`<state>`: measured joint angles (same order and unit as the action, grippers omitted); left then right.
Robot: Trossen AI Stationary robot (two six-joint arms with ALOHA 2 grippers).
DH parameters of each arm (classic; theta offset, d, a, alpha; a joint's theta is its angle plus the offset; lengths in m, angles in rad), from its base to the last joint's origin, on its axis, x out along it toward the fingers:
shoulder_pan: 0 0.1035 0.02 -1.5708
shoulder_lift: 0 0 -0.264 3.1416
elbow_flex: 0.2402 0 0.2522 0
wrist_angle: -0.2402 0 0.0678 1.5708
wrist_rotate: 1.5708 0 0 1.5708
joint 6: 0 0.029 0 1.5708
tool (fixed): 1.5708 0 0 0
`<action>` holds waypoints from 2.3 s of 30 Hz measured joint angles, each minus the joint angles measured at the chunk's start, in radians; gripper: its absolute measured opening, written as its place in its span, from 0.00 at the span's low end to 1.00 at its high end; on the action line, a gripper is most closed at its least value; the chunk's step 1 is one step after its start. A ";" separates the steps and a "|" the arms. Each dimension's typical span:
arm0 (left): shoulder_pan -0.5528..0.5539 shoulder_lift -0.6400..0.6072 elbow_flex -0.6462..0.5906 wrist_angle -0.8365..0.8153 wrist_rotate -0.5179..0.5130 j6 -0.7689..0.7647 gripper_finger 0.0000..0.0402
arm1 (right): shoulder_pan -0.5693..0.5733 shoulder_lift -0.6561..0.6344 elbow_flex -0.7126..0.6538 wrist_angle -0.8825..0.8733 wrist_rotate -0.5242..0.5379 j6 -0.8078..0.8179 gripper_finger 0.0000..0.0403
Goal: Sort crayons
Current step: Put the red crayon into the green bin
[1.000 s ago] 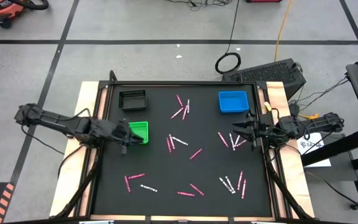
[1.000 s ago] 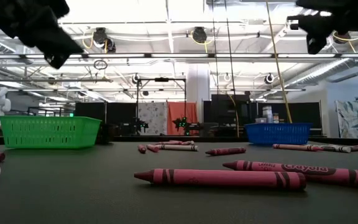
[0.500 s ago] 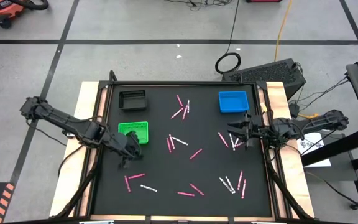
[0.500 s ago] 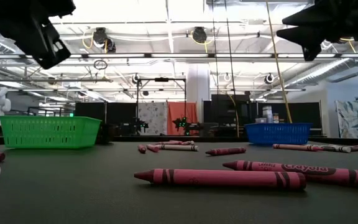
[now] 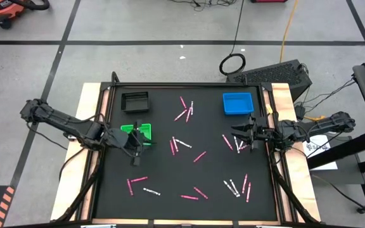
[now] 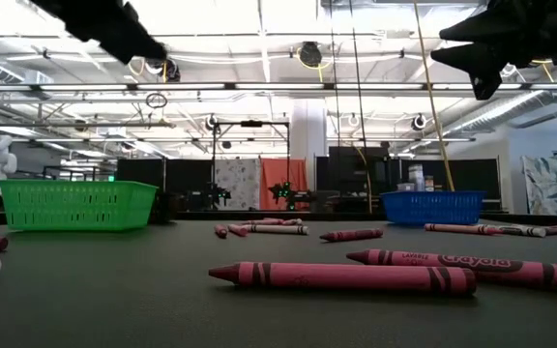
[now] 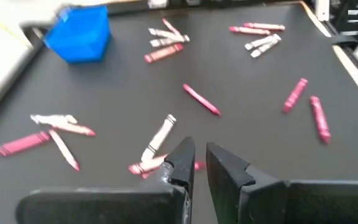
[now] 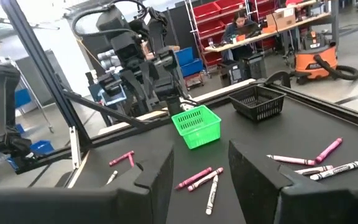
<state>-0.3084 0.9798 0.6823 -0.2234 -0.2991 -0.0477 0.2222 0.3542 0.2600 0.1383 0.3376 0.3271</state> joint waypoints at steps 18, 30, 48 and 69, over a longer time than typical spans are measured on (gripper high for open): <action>0.140 0.000 0.000 0.465 -0.315 0.530 0.11 | 0.000 0.000 0.001 0.000 -0.002 0.001 0.35; 0.307 0.049 0.000 0.499 -0.346 0.286 0.11 | 0.000 0.000 0.001 0.000 -0.002 0.001 0.35; 0.197 0.073 0.000 0.465 -0.052 0.137 0.11 | 0.000 0.000 0.001 0.000 -0.002 0.001 0.35; 0.142 0.229 -0.001 0.333 -0.042 0.043 0.11 | 0.000 0.000 0.001 0.000 0.000 0.001 0.35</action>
<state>-0.1665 1.2085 0.6815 0.1096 -0.3416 -0.0048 0.2224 0.3541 0.2607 0.1384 0.3371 0.3283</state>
